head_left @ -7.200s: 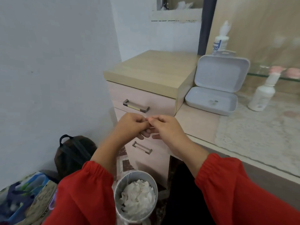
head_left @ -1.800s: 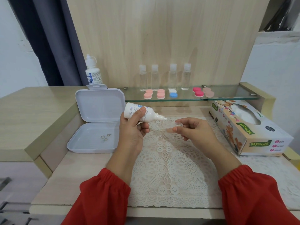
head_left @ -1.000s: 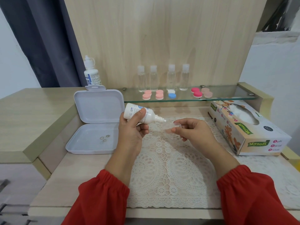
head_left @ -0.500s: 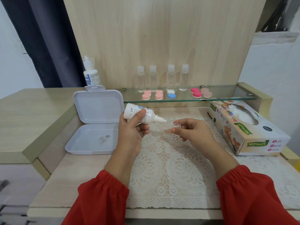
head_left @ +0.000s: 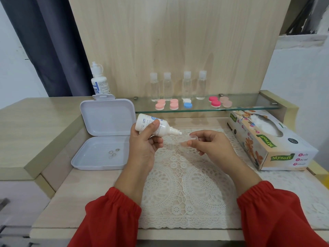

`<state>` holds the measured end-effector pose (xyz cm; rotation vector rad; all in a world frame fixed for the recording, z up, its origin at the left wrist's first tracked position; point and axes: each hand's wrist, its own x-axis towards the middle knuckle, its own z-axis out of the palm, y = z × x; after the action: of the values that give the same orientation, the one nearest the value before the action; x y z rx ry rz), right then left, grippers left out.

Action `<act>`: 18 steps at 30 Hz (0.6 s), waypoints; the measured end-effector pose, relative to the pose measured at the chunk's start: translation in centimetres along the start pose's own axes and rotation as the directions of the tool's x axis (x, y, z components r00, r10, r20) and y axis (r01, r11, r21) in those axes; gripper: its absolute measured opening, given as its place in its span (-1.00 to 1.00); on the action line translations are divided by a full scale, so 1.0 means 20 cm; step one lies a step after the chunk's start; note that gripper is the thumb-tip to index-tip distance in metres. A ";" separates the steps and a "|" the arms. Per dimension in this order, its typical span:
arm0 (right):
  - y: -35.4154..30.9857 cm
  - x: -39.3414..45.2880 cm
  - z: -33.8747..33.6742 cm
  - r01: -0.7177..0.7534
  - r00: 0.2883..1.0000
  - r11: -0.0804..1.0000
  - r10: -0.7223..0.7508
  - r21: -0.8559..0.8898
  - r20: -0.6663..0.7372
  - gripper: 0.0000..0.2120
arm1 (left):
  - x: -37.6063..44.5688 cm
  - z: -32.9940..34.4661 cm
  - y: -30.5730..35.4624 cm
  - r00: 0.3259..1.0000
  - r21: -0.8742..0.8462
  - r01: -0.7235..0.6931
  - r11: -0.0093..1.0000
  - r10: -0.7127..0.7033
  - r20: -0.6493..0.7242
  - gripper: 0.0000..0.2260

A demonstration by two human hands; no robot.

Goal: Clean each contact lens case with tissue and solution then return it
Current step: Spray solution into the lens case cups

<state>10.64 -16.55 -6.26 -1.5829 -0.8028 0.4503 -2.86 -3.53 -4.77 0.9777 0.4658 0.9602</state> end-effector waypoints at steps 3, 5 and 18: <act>0.00 0.00 0.00 -0.003 1.000 1.000 0.003 -0.001 -0.002 -0.78 | 0.00 0.00 0.00 1.000 0.010 0.002 1.000 -0.002 0.003 -0.77; 0.00 0.00 0.00 -0.004 1.000 1.000 0.004 -0.004 -0.002 -0.77 | 0.00 0.00 0.00 1.000 0.010 0.000 1.000 0.000 0.006 -0.78; 0.00 0.00 0.00 -0.025 1.000 1.000 0.025 -0.008 0.008 -0.78 | 0.01 0.00 -0.01 0.999 0.002 0.019 1.000 -0.019 0.027 -0.68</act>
<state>10.59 -16.48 -6.19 -1.6007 -0.7923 0.4720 -2.65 -3.40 -5.00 0.9852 0.4528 0.9281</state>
